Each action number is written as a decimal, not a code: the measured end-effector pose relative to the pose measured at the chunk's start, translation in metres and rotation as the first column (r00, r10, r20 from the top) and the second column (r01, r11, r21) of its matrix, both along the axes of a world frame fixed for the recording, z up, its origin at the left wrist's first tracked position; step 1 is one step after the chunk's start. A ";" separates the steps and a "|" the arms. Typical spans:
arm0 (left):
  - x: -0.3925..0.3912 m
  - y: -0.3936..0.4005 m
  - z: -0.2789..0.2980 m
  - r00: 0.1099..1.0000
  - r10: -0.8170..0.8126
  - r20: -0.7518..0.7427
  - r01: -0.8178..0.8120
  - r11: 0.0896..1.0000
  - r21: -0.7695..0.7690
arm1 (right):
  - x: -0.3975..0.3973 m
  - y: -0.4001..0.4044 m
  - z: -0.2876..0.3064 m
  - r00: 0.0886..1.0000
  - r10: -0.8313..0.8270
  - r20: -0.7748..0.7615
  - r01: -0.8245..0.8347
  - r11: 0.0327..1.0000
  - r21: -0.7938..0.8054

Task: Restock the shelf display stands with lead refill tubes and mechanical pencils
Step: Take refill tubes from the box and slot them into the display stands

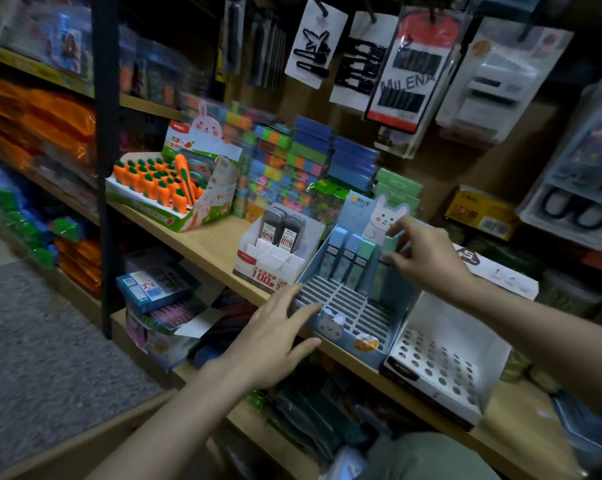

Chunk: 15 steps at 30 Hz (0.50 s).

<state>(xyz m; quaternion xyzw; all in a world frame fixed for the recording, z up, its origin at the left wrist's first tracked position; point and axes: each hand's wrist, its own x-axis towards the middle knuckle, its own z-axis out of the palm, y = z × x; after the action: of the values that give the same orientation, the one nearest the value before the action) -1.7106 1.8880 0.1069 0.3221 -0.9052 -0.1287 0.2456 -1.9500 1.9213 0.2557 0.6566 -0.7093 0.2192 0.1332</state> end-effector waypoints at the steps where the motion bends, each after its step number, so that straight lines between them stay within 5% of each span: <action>1: 0.001 0.000 -0.001 1.000 0.003 -0.007 -0.003 1.000 0.007 | 0.000 -0.003 -0.004 0.999 -0.002 -0.033 0.002 1.000 -0.011; 15: 0.005 0.003 -0.008 0.997 0.017 -0.073 -0.018 1.000 -0.016 | 0.006 -0.014 -0.026 1.000 -0.020 -0.023 0.017 0.995 -0.102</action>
<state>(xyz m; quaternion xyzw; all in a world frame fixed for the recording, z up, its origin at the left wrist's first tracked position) -1.7059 1.8907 0.0991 0.3230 -0.8938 -0.1309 0.2822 -1.9445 1.9071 0.2299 0.6450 -0.7016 0.2458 0.1770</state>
